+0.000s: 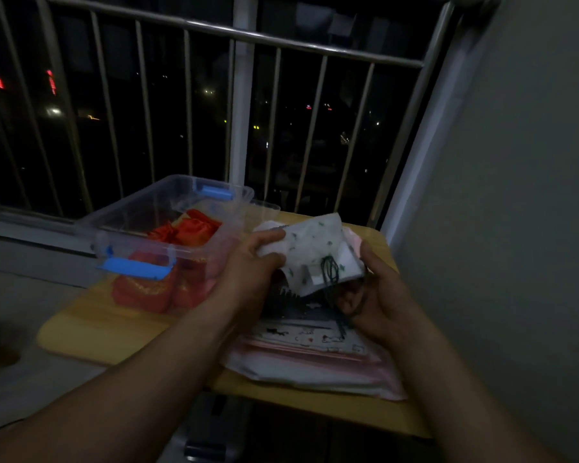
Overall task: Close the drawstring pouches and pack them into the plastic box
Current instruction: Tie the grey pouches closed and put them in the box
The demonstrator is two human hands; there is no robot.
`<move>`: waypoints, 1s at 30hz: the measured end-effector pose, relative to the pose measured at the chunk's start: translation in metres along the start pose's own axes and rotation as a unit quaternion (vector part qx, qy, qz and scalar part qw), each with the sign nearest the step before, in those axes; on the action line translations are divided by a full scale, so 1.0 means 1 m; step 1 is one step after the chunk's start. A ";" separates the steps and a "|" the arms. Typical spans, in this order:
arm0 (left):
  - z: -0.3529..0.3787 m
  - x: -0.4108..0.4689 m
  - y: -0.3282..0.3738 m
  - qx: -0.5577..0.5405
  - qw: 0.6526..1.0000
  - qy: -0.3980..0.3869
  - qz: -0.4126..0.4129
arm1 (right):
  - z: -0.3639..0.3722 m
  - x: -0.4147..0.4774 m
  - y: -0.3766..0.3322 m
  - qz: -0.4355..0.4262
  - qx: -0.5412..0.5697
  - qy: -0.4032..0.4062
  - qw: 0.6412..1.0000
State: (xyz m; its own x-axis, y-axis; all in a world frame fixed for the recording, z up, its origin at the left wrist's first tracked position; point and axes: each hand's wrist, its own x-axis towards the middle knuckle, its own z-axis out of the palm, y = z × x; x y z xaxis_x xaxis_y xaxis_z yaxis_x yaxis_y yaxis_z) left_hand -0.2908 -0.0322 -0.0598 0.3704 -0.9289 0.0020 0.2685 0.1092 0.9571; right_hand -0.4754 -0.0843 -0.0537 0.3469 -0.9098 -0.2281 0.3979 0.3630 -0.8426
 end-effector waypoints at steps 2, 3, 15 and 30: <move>-0.001 -0.003 0.004 -0.037 0.999 -0.003 0.017 | 0.012 -0.004 0.006 -0.011 0.021 -0.023 0.999; -0.001 -0.004 0.004 -0.042 0.999 -0.007 0.024 | 0.019 -0.006 0.009 -0.011 0.022 -0.039 0.999; -0.007 -0.001 0.000 -0.152 0.988 0.037 -0.017 | 0.116 0.025 -0.045 -0.038 -0.065 0.019 0.997; -0.021 0.008 0.001 -0.018 0.996 0.057 -0.062 | 0.201 0.118 -0.021 -0.145 -0.315 0.111 0.931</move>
State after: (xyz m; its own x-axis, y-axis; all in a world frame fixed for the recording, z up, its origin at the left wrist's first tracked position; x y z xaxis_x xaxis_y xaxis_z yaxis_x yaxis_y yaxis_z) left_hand -0.2684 -0.0323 -0.0652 0.4307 -0.8899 -0.1503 0.3501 0.0112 0.9366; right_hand -0.2722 -0.1589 0.0345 0.0913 -0.9957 0.0174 -0.1538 -0.0314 -0.9876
